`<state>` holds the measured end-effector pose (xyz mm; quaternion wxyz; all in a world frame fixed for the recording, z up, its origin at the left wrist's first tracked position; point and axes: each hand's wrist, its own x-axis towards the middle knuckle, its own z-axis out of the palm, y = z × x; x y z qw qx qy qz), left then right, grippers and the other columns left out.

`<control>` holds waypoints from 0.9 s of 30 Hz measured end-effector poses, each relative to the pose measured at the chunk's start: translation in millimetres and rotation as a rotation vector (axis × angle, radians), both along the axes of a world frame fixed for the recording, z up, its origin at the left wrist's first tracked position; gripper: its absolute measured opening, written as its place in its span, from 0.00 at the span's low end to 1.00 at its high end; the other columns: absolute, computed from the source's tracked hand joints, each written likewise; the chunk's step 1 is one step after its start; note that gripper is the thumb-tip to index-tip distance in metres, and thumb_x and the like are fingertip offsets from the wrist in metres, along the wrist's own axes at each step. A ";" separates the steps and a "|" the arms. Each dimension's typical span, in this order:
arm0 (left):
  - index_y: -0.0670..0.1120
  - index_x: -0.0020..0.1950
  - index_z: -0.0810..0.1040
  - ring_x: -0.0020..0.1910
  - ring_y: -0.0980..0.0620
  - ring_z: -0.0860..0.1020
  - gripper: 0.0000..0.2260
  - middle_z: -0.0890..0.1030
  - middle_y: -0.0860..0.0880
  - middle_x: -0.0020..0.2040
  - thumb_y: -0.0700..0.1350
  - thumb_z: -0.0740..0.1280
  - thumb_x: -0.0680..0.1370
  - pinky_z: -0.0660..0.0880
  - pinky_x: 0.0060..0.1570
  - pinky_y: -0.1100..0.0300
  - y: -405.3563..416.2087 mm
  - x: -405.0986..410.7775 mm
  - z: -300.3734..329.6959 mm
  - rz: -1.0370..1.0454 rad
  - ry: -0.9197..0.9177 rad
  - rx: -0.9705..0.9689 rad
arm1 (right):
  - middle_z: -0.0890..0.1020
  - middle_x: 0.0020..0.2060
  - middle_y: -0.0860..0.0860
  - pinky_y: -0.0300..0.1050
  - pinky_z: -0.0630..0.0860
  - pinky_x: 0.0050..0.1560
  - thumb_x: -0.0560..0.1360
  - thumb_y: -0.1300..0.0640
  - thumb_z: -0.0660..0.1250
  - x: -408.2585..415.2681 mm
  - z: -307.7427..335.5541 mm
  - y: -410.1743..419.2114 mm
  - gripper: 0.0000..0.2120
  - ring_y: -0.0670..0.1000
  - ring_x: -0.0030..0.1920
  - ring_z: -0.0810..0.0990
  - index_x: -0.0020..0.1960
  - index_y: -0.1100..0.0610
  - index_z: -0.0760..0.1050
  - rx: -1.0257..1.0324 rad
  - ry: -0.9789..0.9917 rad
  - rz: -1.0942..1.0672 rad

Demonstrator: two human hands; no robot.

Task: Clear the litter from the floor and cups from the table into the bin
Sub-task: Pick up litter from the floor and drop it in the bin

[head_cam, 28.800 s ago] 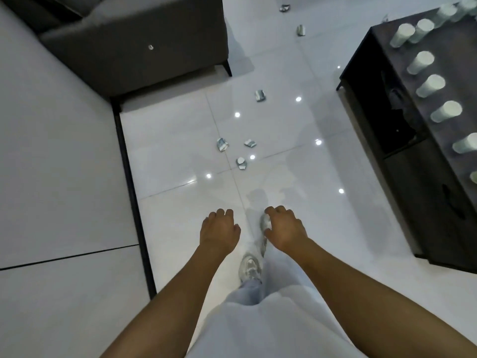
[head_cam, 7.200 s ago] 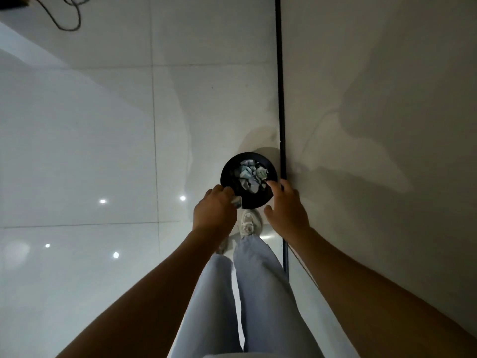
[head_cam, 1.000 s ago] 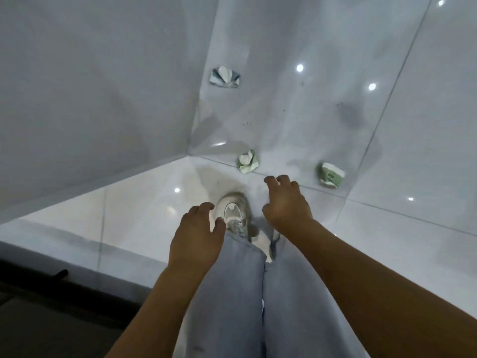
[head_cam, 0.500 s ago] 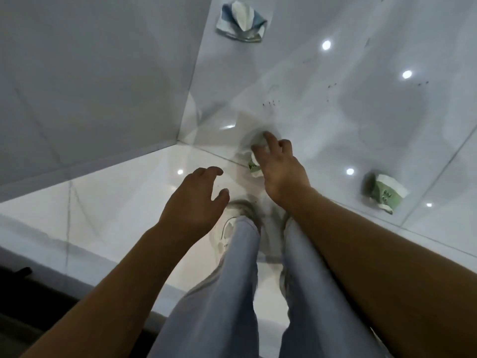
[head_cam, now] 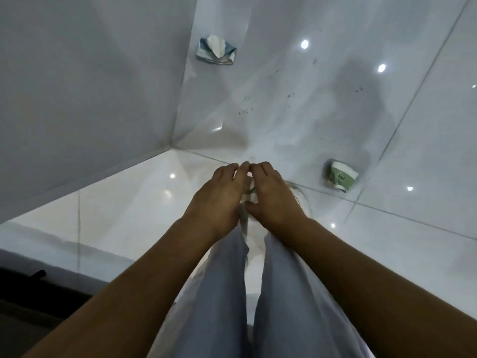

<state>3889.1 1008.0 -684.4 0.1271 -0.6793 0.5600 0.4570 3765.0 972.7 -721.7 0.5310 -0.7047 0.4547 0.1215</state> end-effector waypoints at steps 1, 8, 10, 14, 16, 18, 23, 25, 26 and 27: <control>0.47 0.78 0.49 0.74 0.51 0.58 0.39 0.59 0.48 0.76 0.41 0.70 0.75 0.65 0.66 0.61 -1.1 -3.9 12.0 -0.038 0.007 -0.007 | 0.72 0.62 0.55 0.42 0.70 0.59 0.71 0.62 0.71 -3.3 18.1 -0.8 0.28 0.53 0.59 0.72 0.68 0.60 0.66 0.008 -0.005 -0.036; 0.45 0.78 0.44 0.71 0.52 0.62 0.39 0.62 0.49 0.74 0.38 0.66 0.76 0.69 0.56 0.65 -17.8 -25.8 81.0 -0.172 0.063 -0.034 | 0.72 0.56 0.55 0.43 0.73 0.54 0.69 0.63 0.73 -26.5 109.8 -10.1 0.27 0.52 0.55 0.72 0.65 0.62 0.67 0.107 -0.033 -0.226; 0.45 0.78 0.44 0.68 0.51 0.64 0.39 0.64 0.48 0.72 0.38 0.65 0.76 0.70 0.50 0.63 -25.6 -33.0 90.6 -0.220 0.053 -0.018 | 0.71 0.58 0.54 0.42 0.73 0.54 0.69 0.64 0.73 -34.1 120.5 -11.5 0.28 0.51 0.57 0.72 0.66 0.60 0.66 0.111 -0.028 -0.259; 0.46 0.76 0.53 0.65 0.50 0.66 0.33 0.66 0.48 0.68 0.40 0.65 0.75 0.69 0.46 0.62 -45.1 -49.2 97.2 -0.282 -0.023 0.011 | 0.69 0.64 0.51 0.42 0.71 0.60 0.69 0.61 0.73 -60.5 120.0 -11.9 0.35 0.50 0.63 0.70 0.72 0.54 0.61 0.064 0.054 -0.293; 0.47 0.72 0.61 0.62 0.50 0.67 0.27 0.67 0.49 0.64 0.40 0.66 0.74 0.71 0.45 0.60 -51.0 -54.4 92.6 -0.293 -0.067 0.007 | 0.68 0.66 0.51 0.44 0.72 0.61 0.70 0.59 0.73 -78.0 107.8 -12.7 0.35 0.51 0.65 0.68 0.73 0.52 0.60 0.024 0.144 -0.308; 0.47 0.68 0.63 0.59 0.50 0.67 0.25 0.68 0.49 0.61 0.40 0.67 0.74 0.69 0.41 0.59 -54.0 -59.9 81.8 -0.278 -0.091 0.000 | 0.67 0.67 0.54 0.48 0.73 0.60 0.71 0.60 0.72 -99.1 87.5 -15.8 0.33 0.55 0.66 0.68 0.72 0.54 0.62 -0.029 0.244 -0.323; 0.46 0.65 0.65 0.54 0.50 0.69 0.25 0.70 0.48 0.58 0.39 0.70 0.71 0.66 0.39 0.58 -48.5 -70.1 33.7 -0.220 -0.109 -0.007 | 0.63 0.69 0.58 0.53 0.72 0.57 0.72 0.63 0.68 -141.2 12.3 -24.8 0.31 0.61 0.65 0.64 0.73 0.57 0.61 -0.083 0.457 -0.321; 0.47 0.65 0.65 0.53 0.50 0.69 0.25 0.71 0.48 0.58 0.40 0.71 0.71 0.66 0.39 0.58 -43.2 -70.6 9.9 -0.208 -0.103 -0.003 | 0.59 0.72 0.57 0.54 0.74 0.56 0.71 0.65 0.68 -149.6 -21.8 -27.5 0.33 0.62 0.67 0.61 0.73 0.54 0.61 -0.096 0.501 -0.323; 0.47 0.65 0.65 0.53 0.50 0.69 0.25 0.71 0.48 0.58 0.41 0.71 0.71 0.67 0.40 0.58 -39.9 -70.3 -5.0 -0.204 -0.105 0.003 | 0.58 0.73 0.57 0.54 0.74 0.55 0.70 0.66 0.68 -152.7 -41.3 -27.8 0.34 0.63 0.67 0.61 0.73 0.52 0.60 -0.102 0.511 -0.317; 0.47 0.65 0.65 0.54 0.50 0.69 0.25 0.71 0.48 0.59 0.42 0.71 0.71 0.68 0.41 0.58 -37.3 -70.0 -18.7 -0.197 -0.110 0.008 | 0.57 0.74 0.56 0.55 0.74 0.54 0.71 0.66 0.69 -155.8 -59.0 -28.1 0.35 0.63 0.68 0.60 0.73 0.51 0.60 -0.100 0.515 -0.307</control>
